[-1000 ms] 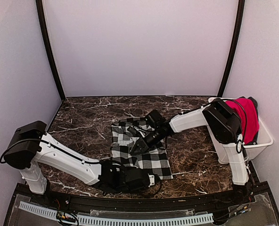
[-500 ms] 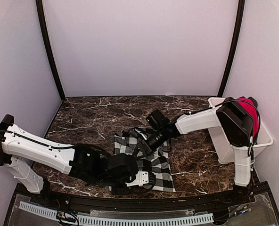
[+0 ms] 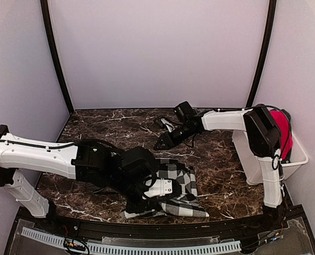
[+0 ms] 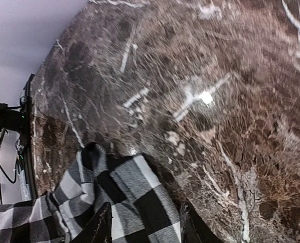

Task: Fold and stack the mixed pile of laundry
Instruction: Fold the 2/3-rectangle-folded shirt at the center of the board.

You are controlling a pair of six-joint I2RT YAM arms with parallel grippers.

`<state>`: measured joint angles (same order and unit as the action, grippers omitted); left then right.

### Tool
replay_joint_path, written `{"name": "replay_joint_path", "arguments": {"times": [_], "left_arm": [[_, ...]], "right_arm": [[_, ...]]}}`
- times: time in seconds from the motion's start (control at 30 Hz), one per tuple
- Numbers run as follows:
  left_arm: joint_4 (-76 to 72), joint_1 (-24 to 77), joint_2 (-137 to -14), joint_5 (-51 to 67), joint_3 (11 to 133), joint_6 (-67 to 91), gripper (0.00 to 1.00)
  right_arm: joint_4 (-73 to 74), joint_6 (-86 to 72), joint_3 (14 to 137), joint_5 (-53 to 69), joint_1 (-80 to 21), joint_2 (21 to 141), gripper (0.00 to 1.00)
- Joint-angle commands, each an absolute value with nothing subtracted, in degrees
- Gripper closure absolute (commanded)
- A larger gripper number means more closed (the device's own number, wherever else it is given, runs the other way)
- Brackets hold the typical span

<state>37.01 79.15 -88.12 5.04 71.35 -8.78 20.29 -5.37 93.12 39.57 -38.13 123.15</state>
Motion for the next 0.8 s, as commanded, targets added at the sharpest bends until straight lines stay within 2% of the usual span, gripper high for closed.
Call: {"name": "replay_joint_path", "arguments": {"times": [0.0,0.27,0.77], "left_arm": [[38.35,73.46,-85.56,11.35,73.69,-11.70,1.00],[36.06,64.74,-89.80,14.35,77.62,-18.09,1.00],[35.15,53.97,-102.28,15.32,85.95,-30.97,0.98]], "right_arm": [[23.65,-2.08,94.12,37.76,-38.71,129.74,0.60],[22.76,-0.54,90.23,41.36,-39.71,130.71,0.74],[19.80,-0.87,85.71,47.64,-41.17,129.92,0.79]]}}
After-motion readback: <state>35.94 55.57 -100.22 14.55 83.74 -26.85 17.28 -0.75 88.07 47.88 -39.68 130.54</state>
